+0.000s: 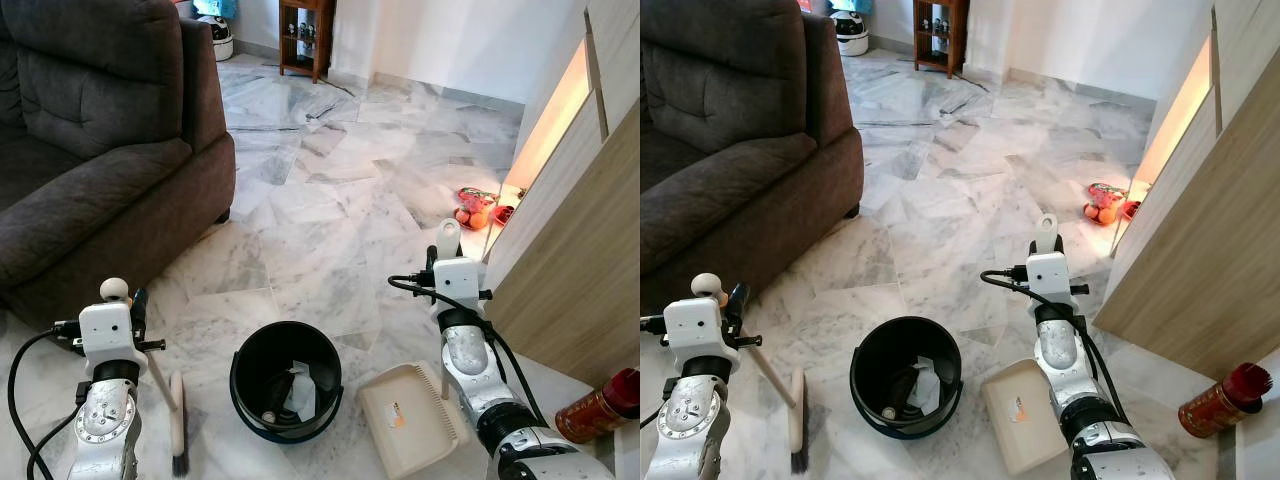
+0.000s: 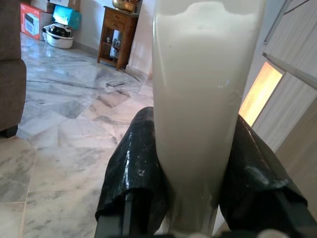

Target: Sweep floor

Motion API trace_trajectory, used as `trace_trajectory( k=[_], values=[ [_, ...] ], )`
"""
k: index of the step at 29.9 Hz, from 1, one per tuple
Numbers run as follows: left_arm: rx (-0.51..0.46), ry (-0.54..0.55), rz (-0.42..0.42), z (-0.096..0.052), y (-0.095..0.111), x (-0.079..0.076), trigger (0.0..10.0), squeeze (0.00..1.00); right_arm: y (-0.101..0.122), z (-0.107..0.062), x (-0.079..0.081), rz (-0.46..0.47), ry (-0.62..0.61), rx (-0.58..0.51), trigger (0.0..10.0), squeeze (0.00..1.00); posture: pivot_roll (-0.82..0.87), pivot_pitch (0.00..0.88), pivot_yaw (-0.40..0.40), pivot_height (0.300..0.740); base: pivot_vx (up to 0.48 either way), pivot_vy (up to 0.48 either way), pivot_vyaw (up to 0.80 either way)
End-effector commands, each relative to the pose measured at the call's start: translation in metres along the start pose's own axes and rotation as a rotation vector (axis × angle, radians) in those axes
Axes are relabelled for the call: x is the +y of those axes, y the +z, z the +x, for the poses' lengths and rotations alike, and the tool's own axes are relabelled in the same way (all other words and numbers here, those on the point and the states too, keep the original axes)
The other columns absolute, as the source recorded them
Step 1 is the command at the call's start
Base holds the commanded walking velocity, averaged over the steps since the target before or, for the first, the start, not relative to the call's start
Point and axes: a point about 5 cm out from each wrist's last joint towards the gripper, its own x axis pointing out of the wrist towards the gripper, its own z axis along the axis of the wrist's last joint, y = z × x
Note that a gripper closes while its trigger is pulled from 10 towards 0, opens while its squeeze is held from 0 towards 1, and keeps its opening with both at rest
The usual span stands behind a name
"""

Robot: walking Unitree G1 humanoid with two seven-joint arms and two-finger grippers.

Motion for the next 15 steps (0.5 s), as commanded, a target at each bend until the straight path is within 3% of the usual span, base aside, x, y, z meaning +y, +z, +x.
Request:
trace_trajectory(
  k=[1,15],
  values=[
    [-0.026,0.005,0.005,0.0023,0.0031,0.0010,10.0,0.00,0.0109,0.0087,-0.0026,0.003,-0.005,-0.039,10.0,0.00,0.23,0.000,-0.047,0.740,0.000,0.000,0.00],
    [-0.025,0.015,-0.001,-0.0007,0.0018,-0.0009,10.0,0.00,0.0115,0.0082,-0.0003,0.013,0.011,-0.044,10.0,0.00,0.22,0.000,-0.049,0.740,0.000,0.000,0.00]
  ],
)
